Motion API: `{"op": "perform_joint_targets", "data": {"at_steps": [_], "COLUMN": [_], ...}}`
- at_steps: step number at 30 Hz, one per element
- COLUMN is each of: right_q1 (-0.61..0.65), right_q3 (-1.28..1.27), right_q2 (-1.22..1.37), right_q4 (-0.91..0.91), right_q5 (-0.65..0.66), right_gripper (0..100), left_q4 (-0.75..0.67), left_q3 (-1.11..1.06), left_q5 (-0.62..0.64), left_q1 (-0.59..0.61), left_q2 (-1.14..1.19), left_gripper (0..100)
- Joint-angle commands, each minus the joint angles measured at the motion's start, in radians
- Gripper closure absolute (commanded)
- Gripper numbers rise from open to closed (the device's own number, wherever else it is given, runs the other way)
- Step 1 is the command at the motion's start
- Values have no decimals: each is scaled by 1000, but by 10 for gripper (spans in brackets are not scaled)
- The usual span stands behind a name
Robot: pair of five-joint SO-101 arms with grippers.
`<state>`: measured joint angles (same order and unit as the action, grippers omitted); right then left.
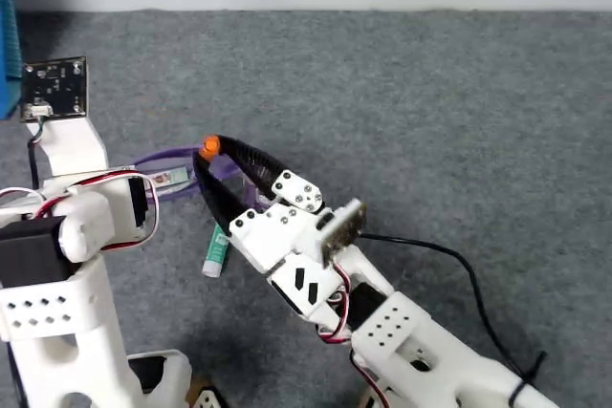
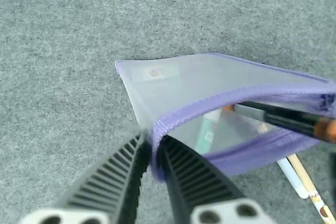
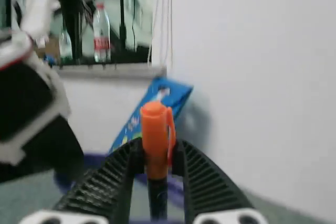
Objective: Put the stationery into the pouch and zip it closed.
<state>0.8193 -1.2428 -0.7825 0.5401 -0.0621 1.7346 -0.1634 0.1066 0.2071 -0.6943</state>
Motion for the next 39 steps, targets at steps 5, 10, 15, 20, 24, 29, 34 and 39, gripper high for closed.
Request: {"op": "perform_joint_targets", "data": {"at_steps": [5,10,15,20,24,29,34,39], "right_q1": [-5,-7,-12,-77,-133,-166,-188,-213], "right_q3": [18,21,84,192,209,209,236,321], "right_q2": [-143,-275,-447,-535,-490,-318,-68,174], "right_q4": [-364,-567,-981,-1400,-1561,-1609,-1592,-1532], "right_q5": [-29,-29,-61,-129,-126,-123,-78,-72], "right_gripper": [676,716,743,783,827,860,858,858], "left_q4": [12,12,12,12,12,12,12,12], "left_q3": [35,35,35,35,35,35,35,35], "left_q5": [8,8,8,8,8,8,8,8], "left_q1": [0,0,0,0,0,2,2,2], "left_q2": [-2,-2,-2,-2,-2,-2,-2,-2], "left_gripper": [987,987,987,987,987,987,987,987]}}
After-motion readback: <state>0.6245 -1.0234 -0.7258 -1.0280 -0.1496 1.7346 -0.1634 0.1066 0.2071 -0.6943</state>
